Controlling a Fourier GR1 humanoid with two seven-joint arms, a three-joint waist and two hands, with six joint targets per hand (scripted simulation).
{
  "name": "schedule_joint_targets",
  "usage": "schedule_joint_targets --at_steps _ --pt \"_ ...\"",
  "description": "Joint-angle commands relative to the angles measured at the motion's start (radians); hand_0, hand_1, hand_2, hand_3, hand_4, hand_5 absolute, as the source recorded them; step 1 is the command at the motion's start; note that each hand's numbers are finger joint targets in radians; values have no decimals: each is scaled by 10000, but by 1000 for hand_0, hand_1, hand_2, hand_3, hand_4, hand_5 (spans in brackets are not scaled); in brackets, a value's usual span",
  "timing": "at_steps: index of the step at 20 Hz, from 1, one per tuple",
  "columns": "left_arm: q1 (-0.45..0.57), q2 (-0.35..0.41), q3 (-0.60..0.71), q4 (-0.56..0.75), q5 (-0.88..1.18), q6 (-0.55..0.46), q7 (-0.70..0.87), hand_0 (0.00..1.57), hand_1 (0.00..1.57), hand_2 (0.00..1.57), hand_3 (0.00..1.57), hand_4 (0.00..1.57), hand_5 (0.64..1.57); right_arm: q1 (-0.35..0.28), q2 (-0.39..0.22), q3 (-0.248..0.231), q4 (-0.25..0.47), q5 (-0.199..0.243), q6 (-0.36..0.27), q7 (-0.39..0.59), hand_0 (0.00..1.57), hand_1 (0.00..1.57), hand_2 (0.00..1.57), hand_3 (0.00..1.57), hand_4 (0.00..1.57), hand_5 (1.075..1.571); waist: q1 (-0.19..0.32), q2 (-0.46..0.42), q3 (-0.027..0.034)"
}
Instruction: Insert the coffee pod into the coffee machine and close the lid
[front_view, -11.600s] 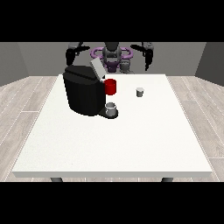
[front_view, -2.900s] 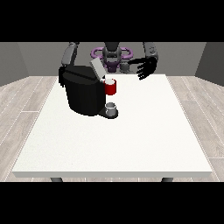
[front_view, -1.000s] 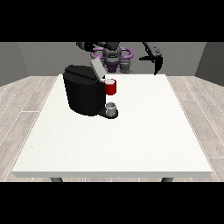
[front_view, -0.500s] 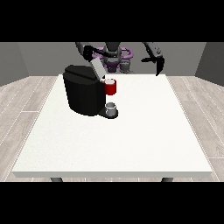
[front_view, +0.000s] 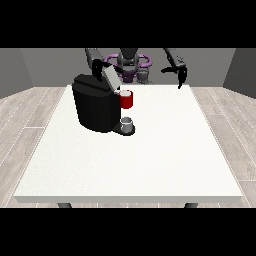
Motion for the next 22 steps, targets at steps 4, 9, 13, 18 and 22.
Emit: schedule_joint_targets --at_steps 4,9,13,18,22 --pt "-46 174 -83 248 83 -195 -84 0 0 0 0 396 1571 -932 -48 -361 900 -109 -184 123 0 0 0 0 438 1571 157 191 35" --pt "-220 -22 -115 -151 333 19 561 0 0 0 0 343 1571 -1216 -362 -594 1560 -242 143 -316 0 0 0 0 317 1571 445 339 38" --pt "-360 208 -90 435 128 -47 -239 0 0 0 0 350 1571 -1631 18 -276 1412 72 -369 179 0 0 0 0 445 1571 406 506 34" --pt "-1103 763 410 681 645 -370 213 0 0 0 0 369 1571 -1990 -211 -32 1694 256 43 36 0 0 0 0 454 1571 396 767 34" --pt "-821 251 35 796 545 -277 200 0 0 0 0 394 1571 -2162 251 433 1822 745 -415 -61 0 0 0 0 421 1571 617 574 36"
